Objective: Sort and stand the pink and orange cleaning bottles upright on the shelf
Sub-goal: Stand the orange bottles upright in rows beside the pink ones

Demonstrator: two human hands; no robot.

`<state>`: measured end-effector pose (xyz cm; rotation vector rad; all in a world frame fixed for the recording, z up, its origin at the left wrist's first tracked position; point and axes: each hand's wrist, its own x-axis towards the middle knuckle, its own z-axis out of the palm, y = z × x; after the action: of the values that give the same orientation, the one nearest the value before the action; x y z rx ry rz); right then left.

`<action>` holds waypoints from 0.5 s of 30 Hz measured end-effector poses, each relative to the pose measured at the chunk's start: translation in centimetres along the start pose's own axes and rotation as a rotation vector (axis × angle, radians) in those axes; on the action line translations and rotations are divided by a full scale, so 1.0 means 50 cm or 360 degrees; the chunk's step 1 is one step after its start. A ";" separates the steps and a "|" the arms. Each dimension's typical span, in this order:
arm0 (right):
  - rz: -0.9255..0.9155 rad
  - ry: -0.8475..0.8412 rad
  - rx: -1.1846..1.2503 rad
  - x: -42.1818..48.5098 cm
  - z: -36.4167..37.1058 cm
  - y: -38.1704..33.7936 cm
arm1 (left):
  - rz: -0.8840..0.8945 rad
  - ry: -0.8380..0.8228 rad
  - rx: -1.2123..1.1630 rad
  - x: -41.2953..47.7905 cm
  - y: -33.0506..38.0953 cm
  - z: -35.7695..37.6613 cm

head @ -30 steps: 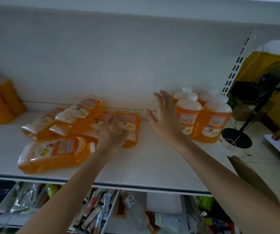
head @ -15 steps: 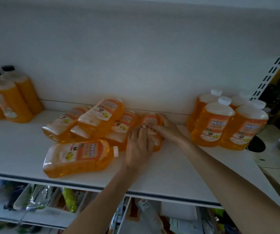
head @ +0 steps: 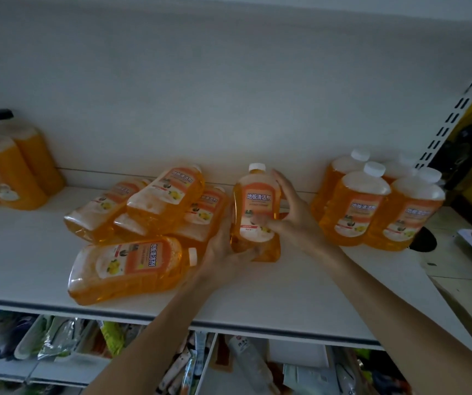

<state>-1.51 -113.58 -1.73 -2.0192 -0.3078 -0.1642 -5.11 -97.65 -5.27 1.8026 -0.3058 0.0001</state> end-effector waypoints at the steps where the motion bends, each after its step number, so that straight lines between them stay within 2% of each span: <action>1: 0.0006 -0.0019 0.0007 -0.007 -0.006 0.000 | -0.0005 -0.0015 -0.0021 0.000 -0.001 0.000; 5: 0.0035 0.0016 0.0035 -0.027 -0.015 -0.002 | -0.0023 -0.0045 -0.0074 -0.002 -0.005 0.001; 15: -0.0108 0.0102 -0.0083 -0.029 -0.047 -0.040 | 0.0038 -0.0039 -0.0149 -0.006 -0.012 -0.005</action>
<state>-3.43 -115.02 0.69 -2.0514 -0.3346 -0.2817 -5.25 -97.23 -5.81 1.7069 -0.3390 -0.0192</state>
